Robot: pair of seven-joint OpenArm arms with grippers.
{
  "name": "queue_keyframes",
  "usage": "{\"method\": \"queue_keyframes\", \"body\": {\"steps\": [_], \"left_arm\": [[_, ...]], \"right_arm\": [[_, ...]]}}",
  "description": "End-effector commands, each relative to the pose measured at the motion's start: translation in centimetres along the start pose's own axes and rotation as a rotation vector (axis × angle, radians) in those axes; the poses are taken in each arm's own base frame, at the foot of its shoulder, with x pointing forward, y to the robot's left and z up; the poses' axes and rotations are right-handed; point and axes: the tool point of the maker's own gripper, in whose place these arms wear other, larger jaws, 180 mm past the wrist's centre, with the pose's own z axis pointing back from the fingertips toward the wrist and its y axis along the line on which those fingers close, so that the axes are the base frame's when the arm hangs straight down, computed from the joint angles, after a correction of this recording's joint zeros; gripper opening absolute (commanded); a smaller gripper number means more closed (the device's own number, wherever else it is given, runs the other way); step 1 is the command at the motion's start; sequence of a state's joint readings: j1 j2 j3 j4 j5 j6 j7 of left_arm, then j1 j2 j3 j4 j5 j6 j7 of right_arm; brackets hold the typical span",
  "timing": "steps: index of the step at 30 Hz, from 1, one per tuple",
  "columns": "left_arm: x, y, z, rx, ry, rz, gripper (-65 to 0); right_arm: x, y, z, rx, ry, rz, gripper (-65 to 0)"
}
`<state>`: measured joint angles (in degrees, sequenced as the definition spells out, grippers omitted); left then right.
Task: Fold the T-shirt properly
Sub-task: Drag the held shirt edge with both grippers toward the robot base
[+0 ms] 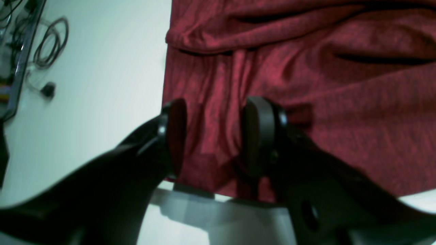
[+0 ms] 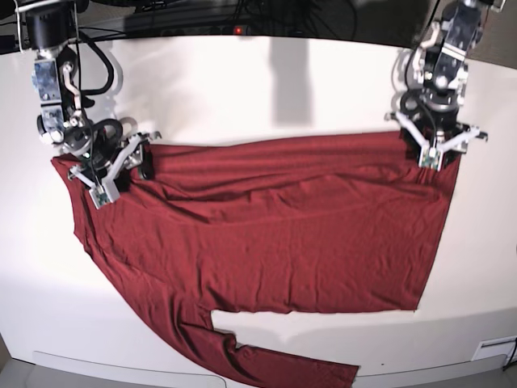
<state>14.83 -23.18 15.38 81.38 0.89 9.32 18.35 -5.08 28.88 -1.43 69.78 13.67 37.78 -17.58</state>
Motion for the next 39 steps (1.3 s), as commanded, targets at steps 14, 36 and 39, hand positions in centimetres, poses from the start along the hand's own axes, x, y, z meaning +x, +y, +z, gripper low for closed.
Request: {"method": "queue_keyframes", "body": {"steps": [14, 36, 39], "left_arm": [[-13.2, -5.2, 7.5, -0.167, 0.436, -0.071, -37.1], [-16.8, -7.0, 11.9, -0.224, 0.526, -0.081, -37.1], [-16.7, -6.7, 11.8, -0.214, 0.511, -0.111, -37.1]], "right_arm": [[-12.4, 5.2, 4.7, 0.062, 0.342, 0.036, -29.1], [-15.6, 2.9, 10.8, -0.079, 0.393, -0.035, -29.1], [-15.0, 3.0, 10.8, -0.081, 0.385, -0.023, -29.1]]}}
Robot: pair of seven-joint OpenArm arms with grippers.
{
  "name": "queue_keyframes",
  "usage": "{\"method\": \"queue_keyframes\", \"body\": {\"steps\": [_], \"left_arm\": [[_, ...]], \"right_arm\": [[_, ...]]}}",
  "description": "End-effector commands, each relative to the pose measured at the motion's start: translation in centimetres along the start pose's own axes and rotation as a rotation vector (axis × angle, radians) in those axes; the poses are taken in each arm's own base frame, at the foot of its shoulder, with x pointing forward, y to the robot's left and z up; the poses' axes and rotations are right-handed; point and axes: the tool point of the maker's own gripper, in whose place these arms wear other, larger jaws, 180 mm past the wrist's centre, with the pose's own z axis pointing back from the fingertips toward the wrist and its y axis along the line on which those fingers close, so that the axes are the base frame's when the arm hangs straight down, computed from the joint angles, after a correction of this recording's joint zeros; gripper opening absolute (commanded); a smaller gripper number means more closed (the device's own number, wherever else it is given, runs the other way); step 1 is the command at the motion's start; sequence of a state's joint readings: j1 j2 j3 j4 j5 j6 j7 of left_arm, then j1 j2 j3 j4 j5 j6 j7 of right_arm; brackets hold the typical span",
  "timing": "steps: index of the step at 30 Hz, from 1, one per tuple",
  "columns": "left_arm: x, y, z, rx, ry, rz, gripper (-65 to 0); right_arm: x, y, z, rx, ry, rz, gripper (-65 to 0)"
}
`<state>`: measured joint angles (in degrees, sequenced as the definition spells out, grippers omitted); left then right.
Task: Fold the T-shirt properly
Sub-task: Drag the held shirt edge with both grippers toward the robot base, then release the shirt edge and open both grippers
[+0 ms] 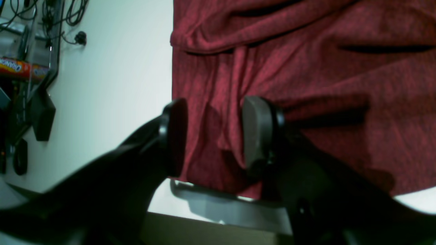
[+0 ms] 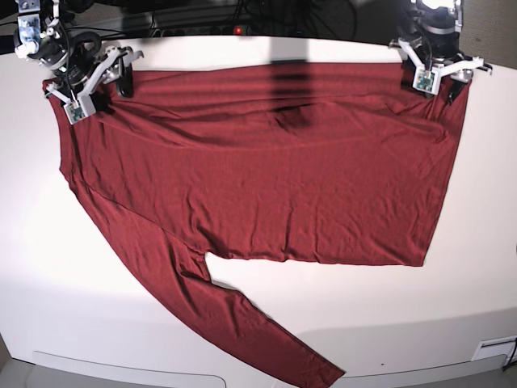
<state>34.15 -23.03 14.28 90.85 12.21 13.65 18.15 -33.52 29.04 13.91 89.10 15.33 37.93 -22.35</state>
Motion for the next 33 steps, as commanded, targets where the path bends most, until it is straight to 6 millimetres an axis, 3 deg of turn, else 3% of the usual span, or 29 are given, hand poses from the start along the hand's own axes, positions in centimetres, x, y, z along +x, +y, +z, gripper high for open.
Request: {"method": "queue_keyframes", "body": {"steps": [1, 8, 16, 23, 28, 33], "left_arm": [[-9.1, -5.5, 3.0, -0.239, 0.401, 0.023, -37.1], [-7.9, -5.3, 2.9, -0.234, 0.369, 0.025, -37.1], [-2.4, -4.9, 2.3, -0.227, 0.155, 0.061, -37.1], [0.5, -2.8, 1.0, -0.146, 0.088, 0.097, -37.1], [1.5, -1.4, 0.3, -0.092, 0.068, 0.053, -37.1], [0.7, -1.0, 0.3, -0.068, 0.115, 0.045, -37.1]], "right_arm": [[-4.9, -0.9, 0.8, -0.052, 0.230, 0.038, -29.1], [-4.2, -0.8, 1.1, -0.056, 0.228, 0.059, -29.1], [-1.9, 0.2, 0.7, -0.011, 0.120, -0.018, -29.1], [2.3, -0.1, 0.3, -0.002, 0.008, -0.027, -29.1], [4.4, 0.1, 0.8, 0.000, -0.034, 0.000, -29.1], [5.7, 0.5, 1.3, -0.002, -0.054, 0.033, -29.1]]}}
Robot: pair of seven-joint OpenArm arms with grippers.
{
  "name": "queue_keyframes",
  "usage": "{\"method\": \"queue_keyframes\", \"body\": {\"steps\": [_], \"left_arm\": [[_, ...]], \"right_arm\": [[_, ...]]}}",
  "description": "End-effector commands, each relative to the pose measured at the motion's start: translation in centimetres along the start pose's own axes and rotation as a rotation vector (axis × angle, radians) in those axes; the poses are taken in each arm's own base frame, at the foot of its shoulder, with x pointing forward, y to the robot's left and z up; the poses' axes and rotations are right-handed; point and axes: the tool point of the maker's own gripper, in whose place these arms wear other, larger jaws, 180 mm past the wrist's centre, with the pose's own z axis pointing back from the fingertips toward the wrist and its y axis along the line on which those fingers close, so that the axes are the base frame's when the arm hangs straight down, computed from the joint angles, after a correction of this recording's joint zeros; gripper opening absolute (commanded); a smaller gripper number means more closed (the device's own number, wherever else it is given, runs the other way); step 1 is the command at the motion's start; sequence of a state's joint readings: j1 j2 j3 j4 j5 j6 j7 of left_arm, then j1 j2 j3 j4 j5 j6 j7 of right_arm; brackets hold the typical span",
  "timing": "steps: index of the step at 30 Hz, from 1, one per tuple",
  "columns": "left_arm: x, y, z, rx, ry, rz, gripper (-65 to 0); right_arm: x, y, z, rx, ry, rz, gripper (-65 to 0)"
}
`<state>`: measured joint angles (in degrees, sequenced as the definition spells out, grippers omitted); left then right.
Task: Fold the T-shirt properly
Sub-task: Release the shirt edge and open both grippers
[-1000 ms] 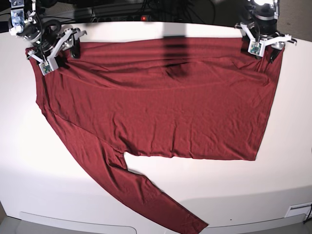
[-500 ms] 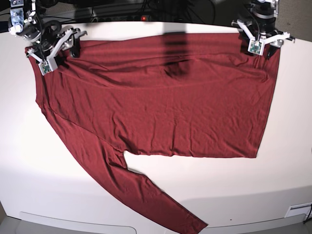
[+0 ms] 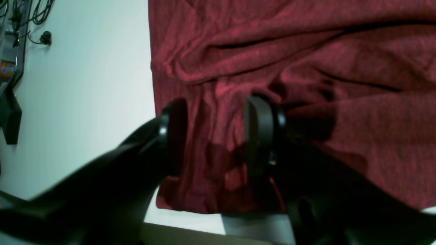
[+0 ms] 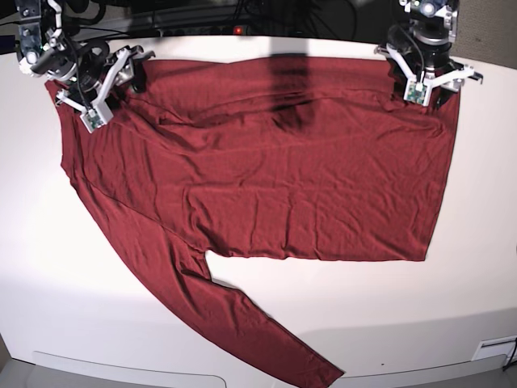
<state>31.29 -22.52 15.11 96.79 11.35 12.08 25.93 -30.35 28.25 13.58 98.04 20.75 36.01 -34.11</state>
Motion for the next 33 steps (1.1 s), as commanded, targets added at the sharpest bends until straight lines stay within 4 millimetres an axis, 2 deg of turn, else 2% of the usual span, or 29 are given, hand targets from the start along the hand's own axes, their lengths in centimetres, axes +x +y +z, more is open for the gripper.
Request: {"method": "queue_keyframes", "body": {"steps": [1, 6, 9, 17, 21, 25, 27, 33], "left_arm": [[-3.0, -1.1, 0.4, -0.051, 0.134, 0.000, -37.1], [-3.1, -1.1, 0.5, -0.051, 0.142, 0.001, -37.1], [-2.2, -0.8, 0.6, -0.037, 0.118, -0.015, -37.1], [2.7, 0.7, 1.9, 0.012, -0.007, -0.037, -37.1], [6.7, 3.4, 3.2, 0.152, -0.157, -0.062, -37.1], [10.0, 6.4, 5.1, 0.305, -0.294, -0.013, -37.1], [10.6, 7.7, 5.9, 0.372, -0.327, 0.017, -37.1], [11.5, 10.1, 7.5, 0.524, -0.391, 0.030, -37.1]], "right_arm": [[1.2, -0.4, 0.5, -0.008, -0.032, 0.021, -29.1], [1.5, -0.2, 0.7, -0.009, -0.036, 0.032, -29.1], [1.7, -0.2, 0.9, -0.010, -0.030, 0.041, -29.1], [4.5, 0.6, 2.1, -0.016, -0.095, 0.105, -29.1], [6.5, 1.3, 3.0, -0.018, -0.152, 0.147, -29.0], [8.1, 2.0, 3.8, -0.015, -0.204, 0.174, -29.0], [8.9, 2.2, 4.0, -0.013, -0.243, 0.180, -29.0], [9.2, 3.3, 3.6, 0.004, -0.279, 0.125, -29.0]]}}
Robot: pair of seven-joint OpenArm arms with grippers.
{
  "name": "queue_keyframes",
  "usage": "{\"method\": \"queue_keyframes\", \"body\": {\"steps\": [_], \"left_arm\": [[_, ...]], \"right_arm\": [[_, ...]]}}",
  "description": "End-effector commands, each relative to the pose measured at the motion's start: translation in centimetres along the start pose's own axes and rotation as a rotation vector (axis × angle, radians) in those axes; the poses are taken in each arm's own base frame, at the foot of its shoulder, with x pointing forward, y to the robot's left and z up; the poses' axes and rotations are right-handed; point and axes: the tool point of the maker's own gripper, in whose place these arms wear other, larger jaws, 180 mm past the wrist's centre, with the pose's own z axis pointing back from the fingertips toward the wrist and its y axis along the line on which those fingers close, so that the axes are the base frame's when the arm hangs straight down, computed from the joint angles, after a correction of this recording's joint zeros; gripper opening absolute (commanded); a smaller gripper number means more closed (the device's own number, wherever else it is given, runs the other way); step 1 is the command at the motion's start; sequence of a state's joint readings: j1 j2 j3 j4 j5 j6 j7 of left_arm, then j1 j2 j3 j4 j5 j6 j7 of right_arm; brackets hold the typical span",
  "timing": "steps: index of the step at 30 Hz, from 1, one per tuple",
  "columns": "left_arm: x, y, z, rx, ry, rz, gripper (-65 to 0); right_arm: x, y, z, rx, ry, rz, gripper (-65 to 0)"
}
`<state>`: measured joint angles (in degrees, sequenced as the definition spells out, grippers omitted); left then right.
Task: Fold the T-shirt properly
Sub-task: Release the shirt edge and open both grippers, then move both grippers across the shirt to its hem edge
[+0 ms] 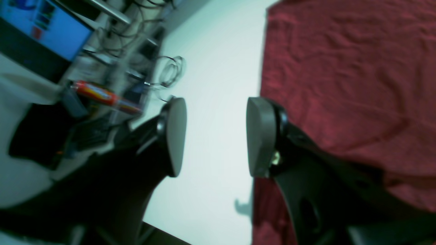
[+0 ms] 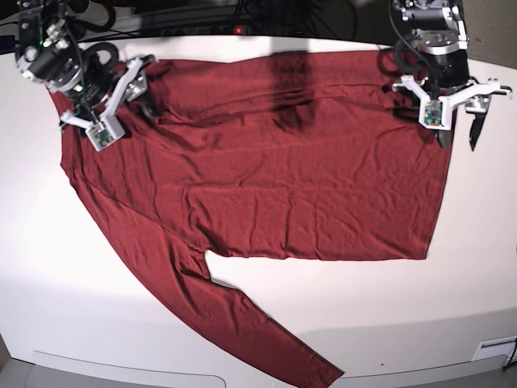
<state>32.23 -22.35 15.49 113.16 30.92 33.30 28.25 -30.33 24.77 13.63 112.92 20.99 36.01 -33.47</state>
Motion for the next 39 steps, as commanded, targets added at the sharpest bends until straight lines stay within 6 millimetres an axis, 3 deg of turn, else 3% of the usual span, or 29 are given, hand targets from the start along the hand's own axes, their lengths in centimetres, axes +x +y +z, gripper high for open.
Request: {"method": "queue_keyframes", "body": {"steps": [1, 7, 14, 15, 18, 22, 24, 28, 30, 32, 39], "left_arm": [[1.6, 1.2, 0.1, 0.047, -0.068, -0.012, -37.1], [3.0, 1.9, 0.3, 0.100, -0.136, -0.092, -37.1], [4.2, 1.6, 0.1, 0.114, -0.163, -0.036, -37.1], [4.3, 1.3, 0.0, 0.093, -0.170, -0.003, -37.1], [5.1, -1.0, -0.4, -0.044, -0.205, 0.041, -37.1], [6.2, -4.1, -0.3, -0.248, -0.276, -0.045, -37.1], [5.9, -4.0, -0.4, -0.238, -0.259, -0.041, -37.1], [2.8, -3.5, -1.8, -0.198, -0.030, -0.031, -36.6], [1.9, -3.1, -2.6, -0.177, 0.063, -0.025, -31.6], [1.9, -3.4, -3.1, -0.197, 0.088, -0.045, -19.3], [3.7, -3.2, -3.5, -0.190, 0.005, -0.038, -19.5]], "right_arm": [[1.2, 0.1, 0.2, -0.004, -0.046, 0.000, -29.0], [1.6, 2.2, -0.8, 0.014, -0.096, -0.107, -29.0], [3.3, 3.6, -1.7, 0.024, -0.165, -0.186, -28.9], [3.8, 3.5, -1.8, 0.025, -0.180, -0.186, -28.4], [5.2, 3.3, -2.0, 0.033, -0.216, -0.154, -17.0], [7.1, 2.6, -2.1, 0.032, -0.263, -0.121, -17.3], [7.7, 2.4, -2.1, 0.027, -0.276, -0.116, -17.3], [7.8, 2.4, -2.2, 0.030, -0.277, -0.119, -17.3], [7.5, 2.4, -2.2, 0.031, -0.260, -0.118, -17.3], [7.3, 2.4, -2.3, 0.032, -0.249, -0.118, -17.3], [7.4, 2.4, -2.3, 0.031, -0.254, -0.118, -17.3]]}}
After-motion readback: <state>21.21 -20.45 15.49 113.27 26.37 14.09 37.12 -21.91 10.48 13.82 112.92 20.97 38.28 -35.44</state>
